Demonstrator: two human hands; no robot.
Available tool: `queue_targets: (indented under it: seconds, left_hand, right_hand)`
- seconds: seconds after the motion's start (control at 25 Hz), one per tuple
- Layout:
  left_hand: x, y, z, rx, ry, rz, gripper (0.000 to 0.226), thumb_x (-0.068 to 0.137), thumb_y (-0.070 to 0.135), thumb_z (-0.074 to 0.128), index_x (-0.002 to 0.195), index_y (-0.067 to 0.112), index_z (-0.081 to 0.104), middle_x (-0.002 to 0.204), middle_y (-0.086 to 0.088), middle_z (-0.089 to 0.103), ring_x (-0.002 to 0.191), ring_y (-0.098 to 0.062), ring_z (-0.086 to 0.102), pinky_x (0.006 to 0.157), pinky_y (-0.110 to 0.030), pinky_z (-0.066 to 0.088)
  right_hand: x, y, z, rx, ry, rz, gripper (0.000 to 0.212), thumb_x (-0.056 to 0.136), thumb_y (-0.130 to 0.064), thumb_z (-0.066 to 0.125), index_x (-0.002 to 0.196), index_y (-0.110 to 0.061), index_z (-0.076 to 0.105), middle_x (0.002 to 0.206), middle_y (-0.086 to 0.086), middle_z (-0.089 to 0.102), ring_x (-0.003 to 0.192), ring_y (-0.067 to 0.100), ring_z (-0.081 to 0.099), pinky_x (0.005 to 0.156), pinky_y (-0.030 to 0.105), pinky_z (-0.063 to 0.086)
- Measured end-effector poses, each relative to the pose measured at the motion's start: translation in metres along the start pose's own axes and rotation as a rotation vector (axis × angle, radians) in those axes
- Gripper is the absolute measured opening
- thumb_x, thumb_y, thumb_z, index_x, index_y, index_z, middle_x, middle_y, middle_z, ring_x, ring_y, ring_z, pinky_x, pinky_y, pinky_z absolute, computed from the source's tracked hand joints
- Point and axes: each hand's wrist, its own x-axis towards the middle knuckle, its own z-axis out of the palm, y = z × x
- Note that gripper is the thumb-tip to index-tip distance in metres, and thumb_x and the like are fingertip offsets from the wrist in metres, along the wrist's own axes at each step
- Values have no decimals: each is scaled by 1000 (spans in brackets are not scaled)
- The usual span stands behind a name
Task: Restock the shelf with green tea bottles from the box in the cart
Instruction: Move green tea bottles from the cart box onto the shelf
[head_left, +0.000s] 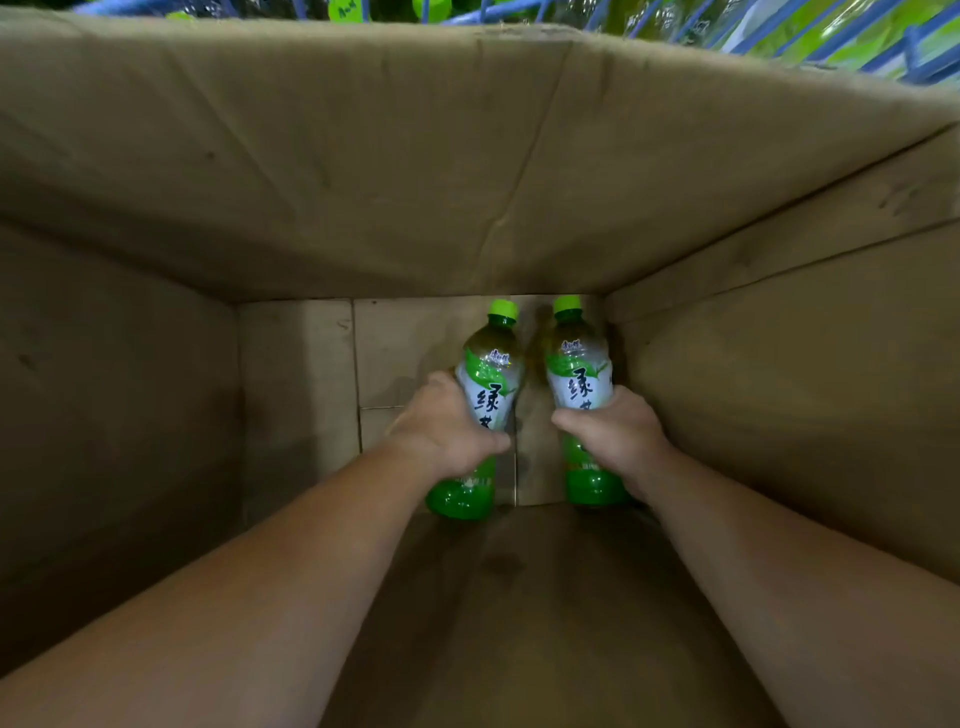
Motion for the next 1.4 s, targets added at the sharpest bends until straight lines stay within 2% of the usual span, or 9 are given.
queue_targets:
  seconds: [0.08, 0.24, 0.44, 0.52, 0.68, 0.92, 1.08, 1.28, 1.4]
  left_hand:
    - [-13, 2, -11, -3, 0, -31, 72, 58, 48, 87, 103, 21, 38, 86, 9, 50, 85, -21, 57, 69, -30, 43]
    - [-53, 4, -32, -71, 74, -42, 69, 61, 47, 84, 104, 19, 38, 85, 7, 51, 72, -15, 51, 55, -29, 35]
    - [-122, 12, -62, -197, 146, 21, 65, 63, 37, 84, 106, 15, 40, 93, 1, 58, 89, -25, 61, 72, -34, 48]
    - [-151, 15, -77, -268, 195, 66, 65, 61, 36, 85, 105, 16, 42, 94, 1, 61, 87, -21, 63, 70, -33, 50]
    - [-208, 15, -114, -367, 261, 168, 67, 58, 36, 86, 104, 19, 41, 92, 6, 59, 80, -4, 58, 57, -26, 42]
    - [-283, 14, -170, -392, 299, 319, 65, 62, 40, 84, 108, 24, 41, 95, 7, 64, 81, -6, 64, 57, -27, 46]
    - [-334, 13, -197, -392, 381, 431, 61, 66, 40, 84, 109, 28, 42, 93, 13, 63, 71, 6, 63, 47, -12, 41]
    - [-402, -6, -201, -476, 498, 503, 59, 69, 35, 85, 112, 31, 45, 99, 12, 64, 78, -1, 67, 55, -21, 53]
    - [-440, -27, -200, -581, 549, 515, 57, 73, 29, 86, 114, 33, 47, 102, 10, 64, 77, 8, 66, 51, -14, 52]
  right_hand:
    - [-16, -10, -10, 31, 20, -25, 39, 67, -27, 83, 101, -17, 64, 95, 3, 68, 81, 19, 65, 60, 26, 46]
    - [-60, -29, -24, 80, 31, -97, 31, 66, -26, 81, 92, -19, 65, 87, 3, 70, 78, 20, 67, 65, 29, 52]
    - [-130, -51, -47, 130, 65, -155, 38, 60, -33, 76, 94, -16, 71, 87, 2, 72, 82, 21, 69, 68, 30, 53]
    - [-162, -58, -58, 148, 88, -180, 41, 59, -35, 76, 95, -17, 69, 87, 0, 71, 82, 20, 68, 70, 31, 54]
    - [-228, -71, -83, 169, 122, -233, 40, 62, -33, 80, 96, -21, 64, 86, -4, 68, 78, 14, 66, 61, 26, 46]
    - [-323, -80, -107, 175, 220, -376, 36, 65, -31, 84, 81, -28, 52, 80, -17, 58, 71, -3, 53, 54, 19, 37]
    - [-370, -87, -113, 216, 208, -463, 36, 64, -31, 82, 91, -24, 59, 86, -8, 65, 76, 7, 61, 58, 23, 42]
    - [-421, -91, -113, 289, 104, -593, 34, 64, -32, 82, 93, -27, 64, 86, -4, 72, 78, 18, 69, 69, 36, 57]
    - [-447, -86, -104, 298, 23, -674, 38, 63, -36, 84, 95, -28, 64, 87, -4, 73, 80, 19, 70, 73, 41, 59]
